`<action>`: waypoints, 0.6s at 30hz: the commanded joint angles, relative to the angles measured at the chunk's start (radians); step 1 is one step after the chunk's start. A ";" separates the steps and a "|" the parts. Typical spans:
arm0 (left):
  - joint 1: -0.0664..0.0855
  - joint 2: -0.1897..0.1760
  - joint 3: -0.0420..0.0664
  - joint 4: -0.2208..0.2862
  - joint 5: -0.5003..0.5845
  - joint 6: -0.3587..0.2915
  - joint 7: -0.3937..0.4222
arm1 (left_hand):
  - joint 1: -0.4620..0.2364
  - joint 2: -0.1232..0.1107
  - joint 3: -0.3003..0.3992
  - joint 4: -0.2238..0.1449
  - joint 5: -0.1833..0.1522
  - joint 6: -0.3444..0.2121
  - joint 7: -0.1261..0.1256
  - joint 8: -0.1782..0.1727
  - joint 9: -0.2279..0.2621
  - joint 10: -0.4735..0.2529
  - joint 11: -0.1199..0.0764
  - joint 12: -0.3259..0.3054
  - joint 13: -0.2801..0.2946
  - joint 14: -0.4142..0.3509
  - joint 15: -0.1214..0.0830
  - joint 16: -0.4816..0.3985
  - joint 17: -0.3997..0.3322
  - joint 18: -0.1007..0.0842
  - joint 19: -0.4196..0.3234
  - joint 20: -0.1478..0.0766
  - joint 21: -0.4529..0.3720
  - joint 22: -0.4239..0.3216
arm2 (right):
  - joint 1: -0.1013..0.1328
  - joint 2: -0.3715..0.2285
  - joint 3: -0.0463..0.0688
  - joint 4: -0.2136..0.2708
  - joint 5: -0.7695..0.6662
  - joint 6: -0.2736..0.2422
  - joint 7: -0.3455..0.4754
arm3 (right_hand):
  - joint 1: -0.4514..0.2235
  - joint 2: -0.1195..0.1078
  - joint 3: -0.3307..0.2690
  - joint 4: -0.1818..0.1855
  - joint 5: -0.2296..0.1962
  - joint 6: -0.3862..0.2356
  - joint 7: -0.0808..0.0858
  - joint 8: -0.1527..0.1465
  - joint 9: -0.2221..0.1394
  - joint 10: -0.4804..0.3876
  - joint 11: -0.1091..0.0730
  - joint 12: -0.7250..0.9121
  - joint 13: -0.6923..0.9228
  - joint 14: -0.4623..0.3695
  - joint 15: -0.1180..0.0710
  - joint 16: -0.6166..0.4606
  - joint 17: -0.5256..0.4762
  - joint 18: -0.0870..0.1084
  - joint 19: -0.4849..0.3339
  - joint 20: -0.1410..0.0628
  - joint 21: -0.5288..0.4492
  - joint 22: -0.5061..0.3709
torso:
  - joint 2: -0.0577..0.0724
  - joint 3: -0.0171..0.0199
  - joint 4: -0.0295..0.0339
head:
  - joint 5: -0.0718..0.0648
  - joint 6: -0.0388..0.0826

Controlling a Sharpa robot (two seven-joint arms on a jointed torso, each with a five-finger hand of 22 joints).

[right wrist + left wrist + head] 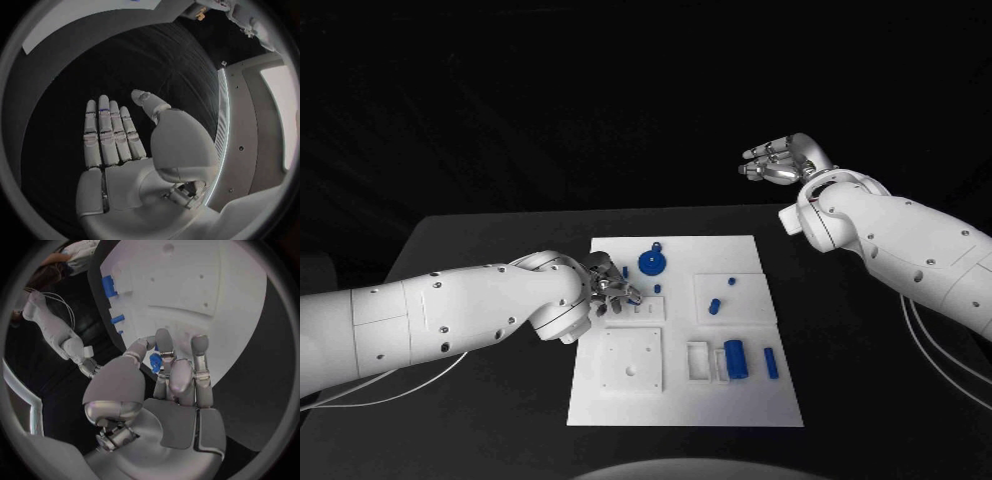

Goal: Assemble the parts on the task board

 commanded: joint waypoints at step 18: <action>-0.004 0.006 0.001 0.002 -0.032 0.073 -0.010 | 0.012 0.014 0.010 0.001 -0.008 0.178 -0.103 0.002 0.149 0.047 -0.010 0.004 -0.002 0.009 0.000 -0.008 -0.001 0.010 0.011 0.001 -0.021 0.019 | 0.001 0.005 0.000 -0.011 0.168 -0.043 0.127 | -0.018 0.004 -0.022 0.012 0.031 0.005 0.001 -0.006 -0.001 -0.004 0.006 -0.016 -0.001 0.001 0.014 -0.057 -0.007 0.008 -0.036 0.021 0.002 -0.029 | 0.001 0.0002 -0.0011 | 0.001 -0.005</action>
